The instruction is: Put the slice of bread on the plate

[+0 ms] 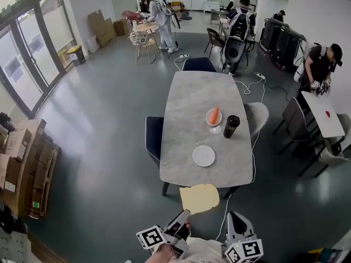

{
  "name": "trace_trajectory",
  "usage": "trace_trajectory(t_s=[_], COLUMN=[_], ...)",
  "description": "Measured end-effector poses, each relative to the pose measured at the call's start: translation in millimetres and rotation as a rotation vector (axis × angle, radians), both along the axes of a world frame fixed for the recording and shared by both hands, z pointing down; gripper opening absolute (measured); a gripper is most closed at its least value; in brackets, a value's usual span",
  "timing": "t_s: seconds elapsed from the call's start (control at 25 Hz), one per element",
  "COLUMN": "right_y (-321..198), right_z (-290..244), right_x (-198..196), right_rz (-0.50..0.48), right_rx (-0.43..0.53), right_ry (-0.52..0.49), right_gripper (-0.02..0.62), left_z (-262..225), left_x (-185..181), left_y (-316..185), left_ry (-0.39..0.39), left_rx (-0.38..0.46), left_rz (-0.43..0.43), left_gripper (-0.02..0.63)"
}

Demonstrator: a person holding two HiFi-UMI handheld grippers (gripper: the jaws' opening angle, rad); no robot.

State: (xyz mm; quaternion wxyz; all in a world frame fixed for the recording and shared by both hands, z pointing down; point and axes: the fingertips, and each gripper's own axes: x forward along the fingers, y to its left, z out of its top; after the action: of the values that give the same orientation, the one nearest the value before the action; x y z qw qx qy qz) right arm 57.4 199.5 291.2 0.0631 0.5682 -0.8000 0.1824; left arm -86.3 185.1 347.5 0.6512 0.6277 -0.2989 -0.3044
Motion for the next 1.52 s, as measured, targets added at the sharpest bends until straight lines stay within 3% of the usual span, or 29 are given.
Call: trace_trajectory(t_s=[0.52,0.8,0.92,1.08,1.28,1.52], right_y=[-76.2,-142.1,-177.8,-227.0,-264.8,-309.5], right_z=[18.2,15.0,2.0,-1.8,-2.2,19.5], right_x=[-12.7,5.1,15.1,51.5,63.3,77.4], right_rz=[0.091,0.033,0.003,-0.029,-0.084,-0.134], right_rx=[-0.058,-0.032,0.012,0.033,0.004,-0.033], right_ry=[0.02,-0.001,-0.01,-0.024,-0.04,-0.092], right_gripper=[0.006,0.006,0.006,0.006,0.006,0.006], left_z=[23.6,26.0,19.1,19.4,20.3,33.1], left_x=[-24.7,0.6,15.3,48.7,56.3,69.1], left_y=[-81.5,-136.8,-167.5,-210.0,-231.0,-259.0], left_ry=[-0.044,-0.118,-0.104,-0.151,-0.174,-0.327], left_rx=[-0.046,-0.003,0.015,0.047,0.0,0.049], left_rz=[0.071,0.072,0.062,0.052,0.016,0.051], left_gripper=[0.089,0.089,0.089,0.089,0.089,0.089])
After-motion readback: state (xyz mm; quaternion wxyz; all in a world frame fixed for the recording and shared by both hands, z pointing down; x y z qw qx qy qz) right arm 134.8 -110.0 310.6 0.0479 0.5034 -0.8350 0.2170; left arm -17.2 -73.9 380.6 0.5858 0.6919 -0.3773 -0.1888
